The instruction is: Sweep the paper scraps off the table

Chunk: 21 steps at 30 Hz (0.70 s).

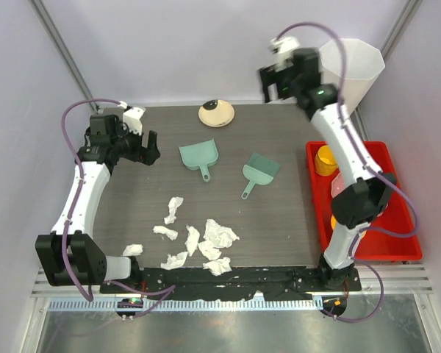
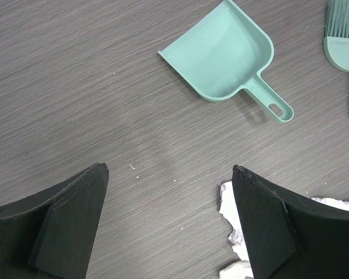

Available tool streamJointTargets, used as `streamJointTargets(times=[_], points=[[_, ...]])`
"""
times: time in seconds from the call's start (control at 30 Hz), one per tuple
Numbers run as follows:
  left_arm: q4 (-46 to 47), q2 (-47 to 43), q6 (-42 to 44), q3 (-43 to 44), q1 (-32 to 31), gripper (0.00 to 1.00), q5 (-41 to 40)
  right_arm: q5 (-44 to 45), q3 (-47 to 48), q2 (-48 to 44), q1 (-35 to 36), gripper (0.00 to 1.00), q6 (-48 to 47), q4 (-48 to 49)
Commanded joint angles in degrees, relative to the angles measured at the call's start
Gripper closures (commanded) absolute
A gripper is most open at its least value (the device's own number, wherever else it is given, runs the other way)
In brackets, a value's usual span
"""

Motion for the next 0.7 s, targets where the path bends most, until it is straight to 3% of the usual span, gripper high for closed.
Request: streamJointTargets(times=[0.0,0.17,0.33,0.43,0.67], points=[[0.02,0.70,-2.10,3.14,-0.16,0.09,1.10,-10.58,14.81,6.58,-13.91,0.02,-7.94,-12.73],[-0.25,0.43,-2.36,3.32,-0.25,0.09,0.40,-8.40,27.39,13.79,-18.49,0.03,-11.72,-11.43],[-0.16,0.96,-2.01,2.97,-0.16,0.10,-0.83,-10.41,29.95,16.79,-22.97,0.00,-12.70,-5.28],[-0.33,1.57,-1.75,3.23,-0.16,0.10,-1.27,-11.91,32.15,19.95,-26.83,0.00,-13.65,-6.50],[-0.69,2.89,-2.10,4.64,-0.25,0.10,-1.53,-9.54,32.77,23.12,-28.51,0.00,-18.92,-6.69]])
